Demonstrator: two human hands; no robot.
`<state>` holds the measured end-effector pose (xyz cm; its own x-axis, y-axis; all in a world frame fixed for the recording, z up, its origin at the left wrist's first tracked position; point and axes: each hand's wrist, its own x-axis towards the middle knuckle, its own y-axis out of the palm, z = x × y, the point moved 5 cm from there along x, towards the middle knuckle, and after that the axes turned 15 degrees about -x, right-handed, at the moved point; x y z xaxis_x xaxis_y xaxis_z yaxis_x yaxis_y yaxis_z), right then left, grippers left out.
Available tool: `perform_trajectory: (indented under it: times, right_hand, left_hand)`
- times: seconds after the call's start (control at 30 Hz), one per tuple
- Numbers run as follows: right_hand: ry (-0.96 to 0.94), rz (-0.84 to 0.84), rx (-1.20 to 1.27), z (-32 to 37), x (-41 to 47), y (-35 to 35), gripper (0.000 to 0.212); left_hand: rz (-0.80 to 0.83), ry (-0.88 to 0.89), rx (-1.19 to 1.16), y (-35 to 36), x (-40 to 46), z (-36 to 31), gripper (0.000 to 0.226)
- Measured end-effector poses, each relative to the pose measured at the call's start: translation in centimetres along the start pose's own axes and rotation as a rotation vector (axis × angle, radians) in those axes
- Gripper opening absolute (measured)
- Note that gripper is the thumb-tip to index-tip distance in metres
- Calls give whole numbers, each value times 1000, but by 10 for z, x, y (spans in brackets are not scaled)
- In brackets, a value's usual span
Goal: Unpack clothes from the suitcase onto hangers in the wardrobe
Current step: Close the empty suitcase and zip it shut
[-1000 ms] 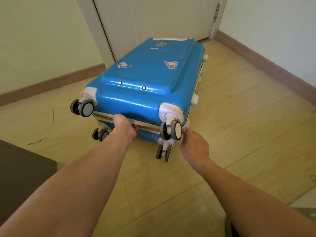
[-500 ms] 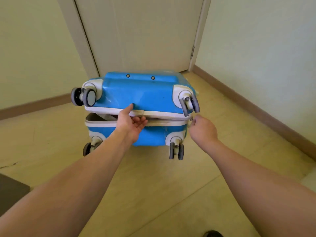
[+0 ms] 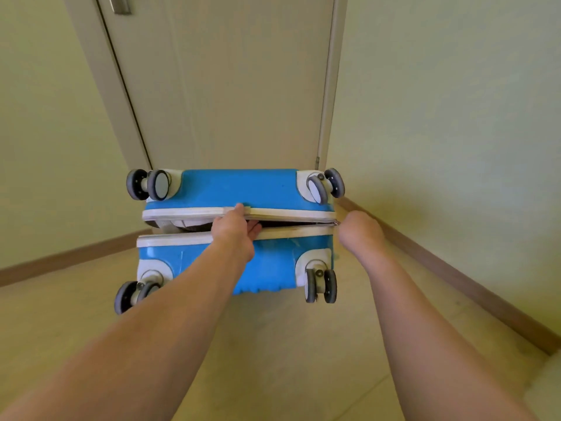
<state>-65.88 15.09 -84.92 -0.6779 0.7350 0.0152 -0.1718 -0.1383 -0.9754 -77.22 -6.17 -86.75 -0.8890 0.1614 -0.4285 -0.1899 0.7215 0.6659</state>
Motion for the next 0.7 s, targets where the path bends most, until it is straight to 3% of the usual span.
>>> perform_trajectory:
  times: [0.3, 0.47, 0.6, 0.7]
  right_hand:
    - [-7, -73, 64, -3, 40, -59, 14]
    - [10, -45, 83, -4, 67, -102, 19]
    - [38, -35, 222, -2, 92, -132, 20]
    - [82, 28, 407, -5, 118, -145, 20]
  left_hand:
    - [154, -56, 574, 89, -13, -16, 15]
    - [123, -64, 458, 141, -6, -21, 19]
    - [40, -33, 363, 178, 8, -32, 15]
    - [50, -28, 448, 208, 19, -36, 12]
